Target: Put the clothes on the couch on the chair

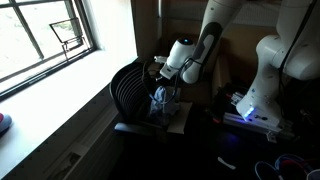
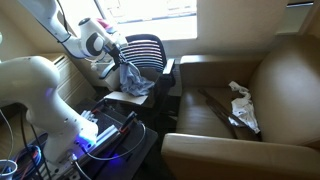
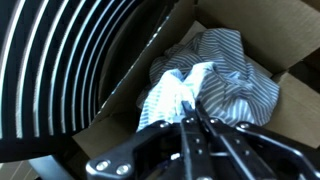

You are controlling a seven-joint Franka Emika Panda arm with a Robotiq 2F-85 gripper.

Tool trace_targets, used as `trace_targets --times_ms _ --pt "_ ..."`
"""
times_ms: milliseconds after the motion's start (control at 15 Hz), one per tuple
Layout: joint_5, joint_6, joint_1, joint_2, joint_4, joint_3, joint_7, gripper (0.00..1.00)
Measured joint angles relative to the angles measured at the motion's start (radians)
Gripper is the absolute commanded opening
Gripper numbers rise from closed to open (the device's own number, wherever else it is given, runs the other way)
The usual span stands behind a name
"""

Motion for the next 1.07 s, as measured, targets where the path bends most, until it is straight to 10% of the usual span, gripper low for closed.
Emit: trace_targets --times_ms 400,467,667,1067 --pt "-0.003 0.077 -0.046 0.035 0.024 0.062 0.022 0.30" --pt "-0.003 0.078 -0.047 0.038 0.026 0.062 0.022 0.55" --pt "-0.003 0.068 -0.038 0.039 0.026 0.051 0.022 0.68" --pt "-0.001 -0.112 0.163 0.043 0.027 -0.237 0.020 1.00"
